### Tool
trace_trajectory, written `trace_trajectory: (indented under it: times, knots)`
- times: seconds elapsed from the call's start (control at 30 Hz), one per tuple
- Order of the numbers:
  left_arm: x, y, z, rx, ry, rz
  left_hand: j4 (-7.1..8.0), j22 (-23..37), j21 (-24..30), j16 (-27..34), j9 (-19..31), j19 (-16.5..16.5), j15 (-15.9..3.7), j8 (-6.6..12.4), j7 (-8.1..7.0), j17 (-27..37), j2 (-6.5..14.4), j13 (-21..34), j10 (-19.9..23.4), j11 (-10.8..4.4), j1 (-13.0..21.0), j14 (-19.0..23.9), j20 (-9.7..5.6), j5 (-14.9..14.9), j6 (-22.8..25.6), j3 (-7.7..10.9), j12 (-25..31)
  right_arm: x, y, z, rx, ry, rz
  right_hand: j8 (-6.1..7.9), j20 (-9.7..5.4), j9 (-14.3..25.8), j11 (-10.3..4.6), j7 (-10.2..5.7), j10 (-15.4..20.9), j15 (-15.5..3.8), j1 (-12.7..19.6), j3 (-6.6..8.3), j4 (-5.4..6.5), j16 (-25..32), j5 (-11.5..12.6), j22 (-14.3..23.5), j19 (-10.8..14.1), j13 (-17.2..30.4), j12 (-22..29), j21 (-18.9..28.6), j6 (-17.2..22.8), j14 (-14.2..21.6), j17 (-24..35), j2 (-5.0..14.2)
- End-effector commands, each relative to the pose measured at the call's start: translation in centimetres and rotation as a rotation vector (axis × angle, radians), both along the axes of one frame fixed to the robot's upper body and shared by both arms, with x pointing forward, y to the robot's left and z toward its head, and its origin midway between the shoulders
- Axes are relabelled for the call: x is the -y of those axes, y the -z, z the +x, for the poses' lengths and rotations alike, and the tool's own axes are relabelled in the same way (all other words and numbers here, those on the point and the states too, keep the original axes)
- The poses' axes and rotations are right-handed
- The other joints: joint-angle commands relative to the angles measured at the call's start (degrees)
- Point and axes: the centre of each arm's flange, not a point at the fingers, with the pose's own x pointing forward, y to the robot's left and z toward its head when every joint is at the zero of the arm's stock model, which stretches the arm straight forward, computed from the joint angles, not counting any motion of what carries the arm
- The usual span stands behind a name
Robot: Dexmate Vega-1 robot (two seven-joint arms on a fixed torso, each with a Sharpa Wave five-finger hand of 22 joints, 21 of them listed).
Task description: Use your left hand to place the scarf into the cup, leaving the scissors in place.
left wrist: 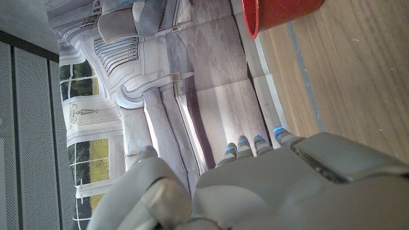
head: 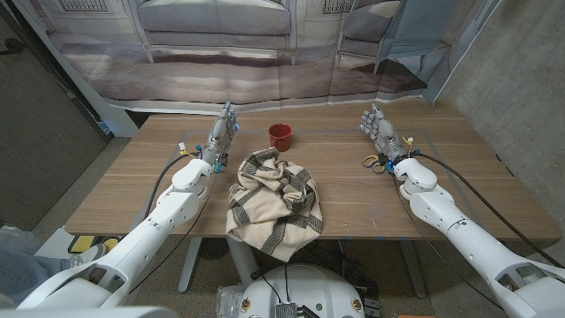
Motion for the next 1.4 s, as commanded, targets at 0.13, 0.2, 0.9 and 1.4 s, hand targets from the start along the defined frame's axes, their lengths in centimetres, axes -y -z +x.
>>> trace_trajectory:
  times: [0.13, 0.2, 0.9, 1.4]
  knots:
    - [1.1, -0.7, -0.3, -0.006, 0.002, 0.014, -0.09, 0.16, 0.21, 0.36, 0.09, -3.29, 0.2, 0.32, 0.12, 0.29, 0.21, 0.04, -0.4, 0.3, 0.71, -2.66, -0.17, 0.52, -0.44, 0.33, 0.31, 0.3, 0.6, 0.4, -0.006, -0.021, 0.029, 0.26, -0.7, 0.14, -0.07, 0.17, 0.85, -0.19, 0.4, 0.49, -0.18, 0.38, 0.33, 0.29, 0.91, 0.28, 0.25, 0.26, 0.59, 1.03, 0.09, 0.17]
    - [1.2, -0.7, -0.6, 0.011, -0.003, -0.006, -0.12, 0.16, 0.24, 0.46, 0.09, -3.13, 0.19, 0.38, 0.12, 0.28, 0.27, 0.03, -0.2, 0.22, 0.78, -2.39, -0.05, 0.57, -0.25, 0.33, 0.38, 0.2, 0.7, 0.5, -0.008, -0.019, 0.024, 0.27, -0.68, 0.15, -0.08, 0.23, 0.89, -0.14, 0.42, 0.5, -0.2, 0.36, 0.33, 0.29, 0.95, 0.28, 0.25, 0.23, 0.66, 1.08, 0.09, 0.19]
    - [-2.0, -0.3, -3.0, 0.059, -0.015, -0.02, -0.58, 0.16, 0.17, 0.97, 0.11, -2.19, 0.37, 1.08, 0.0, 0.2, 1.79, -0.03, 1.87, 0.26, 2.14, -0.34, 0.64, 1.09, 2.32, 0.82, 1.0, -0.3, 0.3, 1.5, -0.021, 0.006, 0.032, 0.12, -0.45, 0.16, 0.01, 0.25, 1.05, 0.11, 0.57, 0.56, -0.32, 0.17, 0.23, 0.32, 1.01, 0.3, 0.15, -0.11, 0.65, 1.26, 0.13, 0.55]
    - [-1.4, -0.7, -5.0, 0.132, 0.007, 0.037, -0.82, 0.17, 0.22, 1.12, 0.12, -1.5, 0.33, 1.25, -0.08, 0.17, 2.33, -0.04, 2.93, 0.03, 2.77, 0.65, 1.0, 1.24, 3.41, 0.97, 1.26, -0.4, 0.3, 1.4, -0.009, 0.009, 0.037, 0.01, -0.37, 0.16, -0.03, 0.1, 1.19, 0.05, 0.63, 0.54, -0.43, 0.06, 0.12, 0.34, 1.01, 0.32, 0.08, -0.41, 0.63, 1.47, 0.15, 0.69]
